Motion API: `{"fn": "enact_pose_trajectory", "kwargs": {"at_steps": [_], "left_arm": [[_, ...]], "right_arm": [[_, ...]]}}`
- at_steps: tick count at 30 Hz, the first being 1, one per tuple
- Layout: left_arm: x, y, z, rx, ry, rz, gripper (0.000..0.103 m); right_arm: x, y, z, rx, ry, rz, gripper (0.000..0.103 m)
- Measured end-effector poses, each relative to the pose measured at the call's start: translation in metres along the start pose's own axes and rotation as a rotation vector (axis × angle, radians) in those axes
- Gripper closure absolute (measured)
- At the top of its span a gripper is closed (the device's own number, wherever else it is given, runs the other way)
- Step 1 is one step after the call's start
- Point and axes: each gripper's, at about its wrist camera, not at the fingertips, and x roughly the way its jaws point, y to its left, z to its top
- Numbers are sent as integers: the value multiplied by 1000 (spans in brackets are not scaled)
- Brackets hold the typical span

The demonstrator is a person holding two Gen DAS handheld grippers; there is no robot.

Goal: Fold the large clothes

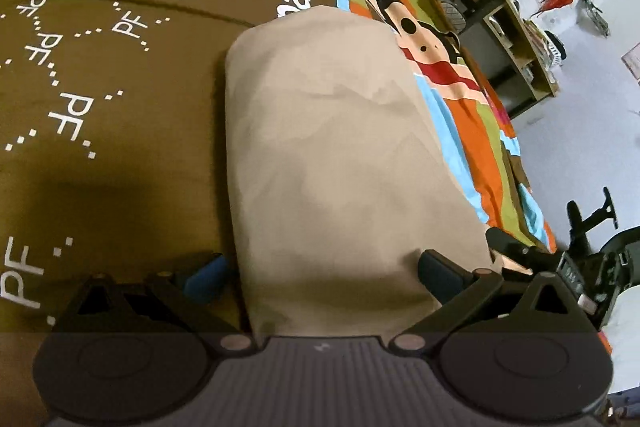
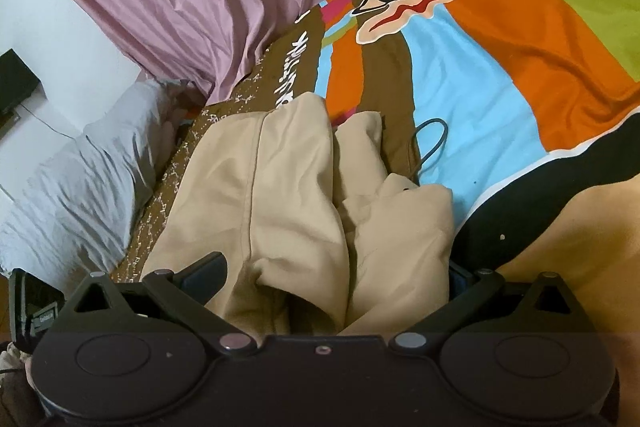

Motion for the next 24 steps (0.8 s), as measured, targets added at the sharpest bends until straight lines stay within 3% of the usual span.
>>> {"fn": "enact_pose_trajectory", "kwargs": {"at_steps": [7,10,14,18,21,24], "left_arm": [[7,-19,-3,83,12,69,0],[7,-24,-4,107,13,89,0],[8,-27,-7,123,9,102,0],[10,-31,-11,147,6,117,0],[10,-34,-12,152,5,125,0],[10,-34,-12,150,8,130,0]], "right_arm": [[1,1,3,58,8,-34,1],[0,7,3,52,15,-97,14],[-6,10,4,64,-8,-134,18],[-12,16,6,9,-69,-124,20],[-3,7,5,39,-25,-115,20],[0,-1,5,89,-12,-104,26]]}}
